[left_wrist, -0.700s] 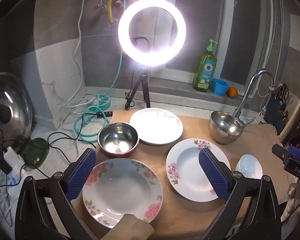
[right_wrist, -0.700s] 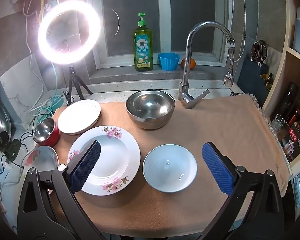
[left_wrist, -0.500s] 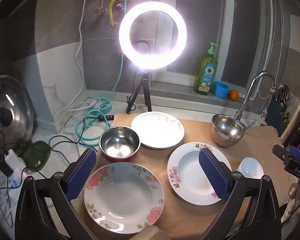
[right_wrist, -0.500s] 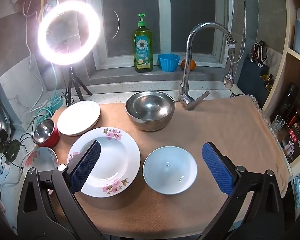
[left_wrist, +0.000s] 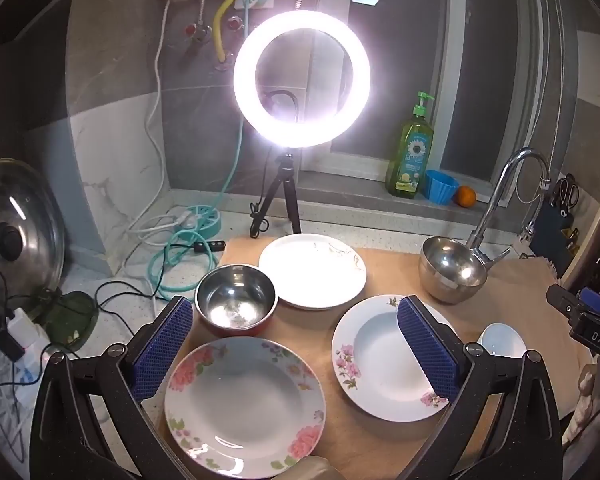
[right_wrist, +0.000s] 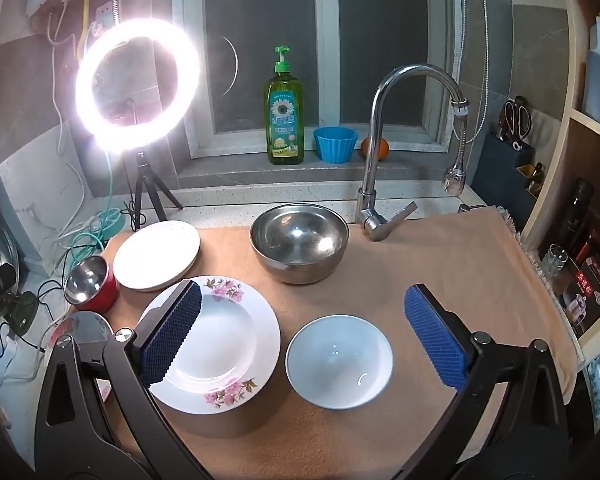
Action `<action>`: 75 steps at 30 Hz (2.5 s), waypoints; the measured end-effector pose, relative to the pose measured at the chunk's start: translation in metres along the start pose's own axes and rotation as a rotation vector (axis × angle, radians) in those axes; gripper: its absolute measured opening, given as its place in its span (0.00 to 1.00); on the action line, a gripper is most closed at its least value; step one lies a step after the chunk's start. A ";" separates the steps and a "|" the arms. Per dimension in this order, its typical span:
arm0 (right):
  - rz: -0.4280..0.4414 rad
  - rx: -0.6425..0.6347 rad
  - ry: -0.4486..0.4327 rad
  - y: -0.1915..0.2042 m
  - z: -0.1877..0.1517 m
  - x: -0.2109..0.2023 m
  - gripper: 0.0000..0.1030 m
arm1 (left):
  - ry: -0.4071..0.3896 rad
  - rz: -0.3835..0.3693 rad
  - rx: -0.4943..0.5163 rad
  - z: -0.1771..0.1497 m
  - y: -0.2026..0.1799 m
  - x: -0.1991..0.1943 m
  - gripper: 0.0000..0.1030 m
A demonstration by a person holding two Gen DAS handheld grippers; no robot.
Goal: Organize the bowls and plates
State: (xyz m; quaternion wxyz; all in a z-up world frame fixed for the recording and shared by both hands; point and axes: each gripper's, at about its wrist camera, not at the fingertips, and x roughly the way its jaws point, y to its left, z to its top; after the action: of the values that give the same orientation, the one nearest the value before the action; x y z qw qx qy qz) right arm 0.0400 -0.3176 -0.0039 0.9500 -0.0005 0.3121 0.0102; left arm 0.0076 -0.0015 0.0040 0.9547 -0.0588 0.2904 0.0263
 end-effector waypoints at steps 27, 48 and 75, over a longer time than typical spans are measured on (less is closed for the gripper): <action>0.000 0.006 0.005 0.000 0.000 0.006 1.00 | 0.014 -0.007 0.014 0.000 -0.006 0.003 0.99; 0.000 0.006 0.005 0.001 0.000 0.004 1.00 | 0.015 -0.007 0.014 0.000 -0.007 0.003 0.99; 0.008 0.008 0.014 0.001 -0.001 0.006 1.00 | 0.031 -0.014 0.014 -0.001 -0.012 0.002 0.99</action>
State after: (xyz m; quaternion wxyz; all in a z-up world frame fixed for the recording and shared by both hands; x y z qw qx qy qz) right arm 0.0443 -0.3167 -0.0083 0.9478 0.0046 0.3186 0.0126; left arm 0.0100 -0.0135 0.0036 0.9506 -0.0547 0.3050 0.0168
